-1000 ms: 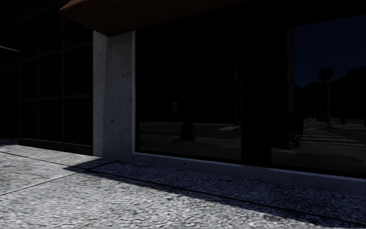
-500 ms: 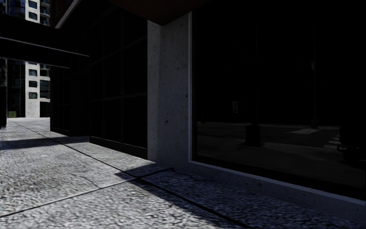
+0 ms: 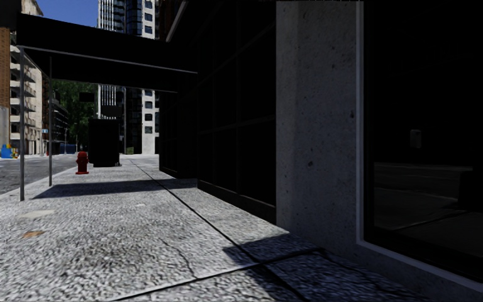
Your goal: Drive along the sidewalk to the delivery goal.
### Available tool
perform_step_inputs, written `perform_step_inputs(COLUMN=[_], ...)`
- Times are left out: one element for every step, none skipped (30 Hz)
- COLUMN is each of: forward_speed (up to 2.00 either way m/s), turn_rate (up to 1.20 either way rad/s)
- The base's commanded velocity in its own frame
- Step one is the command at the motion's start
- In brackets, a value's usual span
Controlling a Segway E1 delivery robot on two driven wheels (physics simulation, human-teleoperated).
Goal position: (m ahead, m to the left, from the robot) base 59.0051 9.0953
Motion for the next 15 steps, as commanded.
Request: perform_step_inputs(forward_speed=[1.32, 1.32, 1.32, 1.32, 1.32, 1.32, 1.32, 1.32, 1.32, 1.32, 1.32, 1.32, 1.32, 1.33, 1.39], turn_rate=[0.74, 0.74, 0.74, 0.74, 0.74, 0.74, 0.74, 0.74, 0.74, 0.72, 0.63, 0.63, 0.55, 0.42, 0.31])
